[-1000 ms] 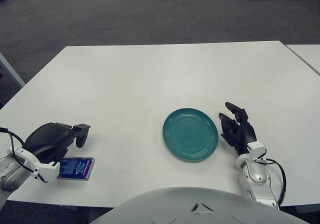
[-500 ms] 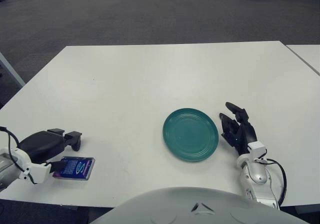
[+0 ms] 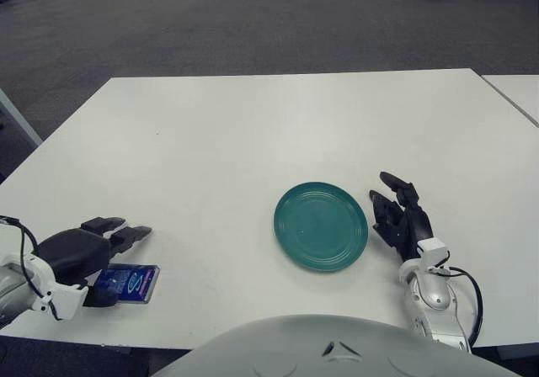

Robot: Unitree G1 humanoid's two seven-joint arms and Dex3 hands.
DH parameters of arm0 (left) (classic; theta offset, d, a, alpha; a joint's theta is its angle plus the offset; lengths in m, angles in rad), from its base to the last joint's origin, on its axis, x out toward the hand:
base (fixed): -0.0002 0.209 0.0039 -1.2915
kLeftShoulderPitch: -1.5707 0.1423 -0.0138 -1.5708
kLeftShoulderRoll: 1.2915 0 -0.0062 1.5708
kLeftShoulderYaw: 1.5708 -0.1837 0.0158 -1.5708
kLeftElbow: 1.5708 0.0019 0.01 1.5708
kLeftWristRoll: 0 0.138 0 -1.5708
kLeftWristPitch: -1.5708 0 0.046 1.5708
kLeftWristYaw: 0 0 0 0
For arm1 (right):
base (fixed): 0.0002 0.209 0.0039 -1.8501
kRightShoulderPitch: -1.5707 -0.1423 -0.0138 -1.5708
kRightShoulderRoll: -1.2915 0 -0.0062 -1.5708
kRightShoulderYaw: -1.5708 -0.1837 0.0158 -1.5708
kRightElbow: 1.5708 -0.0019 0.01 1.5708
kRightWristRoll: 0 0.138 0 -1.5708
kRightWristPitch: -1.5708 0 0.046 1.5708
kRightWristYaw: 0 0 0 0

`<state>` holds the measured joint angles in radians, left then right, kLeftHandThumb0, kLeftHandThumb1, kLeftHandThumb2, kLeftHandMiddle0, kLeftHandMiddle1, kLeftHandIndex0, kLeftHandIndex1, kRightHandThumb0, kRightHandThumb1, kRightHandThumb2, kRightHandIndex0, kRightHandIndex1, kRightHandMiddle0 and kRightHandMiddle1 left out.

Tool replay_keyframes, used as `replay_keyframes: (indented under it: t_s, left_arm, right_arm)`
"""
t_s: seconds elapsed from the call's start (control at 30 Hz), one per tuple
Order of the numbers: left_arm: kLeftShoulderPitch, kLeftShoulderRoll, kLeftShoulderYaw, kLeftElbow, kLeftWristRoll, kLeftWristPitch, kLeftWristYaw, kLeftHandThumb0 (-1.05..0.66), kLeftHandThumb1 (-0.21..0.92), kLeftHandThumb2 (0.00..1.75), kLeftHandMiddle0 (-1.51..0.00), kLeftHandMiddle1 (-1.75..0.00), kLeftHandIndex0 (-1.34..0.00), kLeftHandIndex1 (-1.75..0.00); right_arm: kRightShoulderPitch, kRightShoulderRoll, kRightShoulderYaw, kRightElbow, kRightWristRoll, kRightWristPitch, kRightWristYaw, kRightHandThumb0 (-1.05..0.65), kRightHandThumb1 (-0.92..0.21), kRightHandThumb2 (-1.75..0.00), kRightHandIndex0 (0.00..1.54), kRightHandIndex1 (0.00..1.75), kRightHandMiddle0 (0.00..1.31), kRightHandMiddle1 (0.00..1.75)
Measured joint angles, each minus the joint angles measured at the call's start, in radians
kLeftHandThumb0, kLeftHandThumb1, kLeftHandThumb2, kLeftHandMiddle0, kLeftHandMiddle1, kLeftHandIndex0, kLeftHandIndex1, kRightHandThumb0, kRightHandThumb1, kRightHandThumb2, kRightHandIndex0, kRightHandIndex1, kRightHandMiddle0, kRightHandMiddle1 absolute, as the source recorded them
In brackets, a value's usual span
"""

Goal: Put the gum into the plate.

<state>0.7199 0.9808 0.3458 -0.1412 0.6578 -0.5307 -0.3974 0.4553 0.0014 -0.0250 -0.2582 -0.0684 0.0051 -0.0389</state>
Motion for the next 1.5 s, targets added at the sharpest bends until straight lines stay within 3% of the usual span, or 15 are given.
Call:
replay_keyframes:
  t_s: [0.2, 0.63, 1.2, 1.5]
  left_arm:
    - [0.115, -0.047, 0.121, -0.159, -0.027, -0.001, -0.04, -1.05, 0.92, 0.33, 0.0, 0.0, 0.0, 0.0]
    - [0.13, -0.099, 0.158, -0.214, 0.01, 0.035, -0.079, -1.05, 0.92, 0.39, 0.0, 0.0, 0.0, 0.0]
    - [0.151, -0.186, 0.157, -0.323, 0.137, 0.093, -0.107, -1.05, 0.92, 0.22, 0.0, 0.0, 0.0, 0.0]
    - [0.141, -0.23, 0.095, -0.267, 0.233, 0.098, -0.027, -1.04, 0.92, 0.17, 0.0, 0.0, 0.0, 0.0]
  right_arm:
    - [0.003, -0.001, -0.005, -0.003, 0.001, 0.002, 0.003, -0.72, -0.92, -0.63, 0.28, 0.31, 0.0, 0.75]
    - [0.002, -0.003, -0.006, -0.006, 0.002, 0.008, 0.009, -0.74, -0.92, -0.63, 0.26, 0.31, 0.0, 0.75]
    - [0.003, -0.003, -0.008, -0.02, 0.005, 0.026, 0.016, -0.74, -0.92, -0.62, 0.27, 0.31, 0.0, 0.74]
    - [0.004, -0.004, -0.016, -0.032, 0.007, 0.044, 0.02, -0.74, -0.92, -0.65, 0.26, 0.3, 0.0, 0.74]
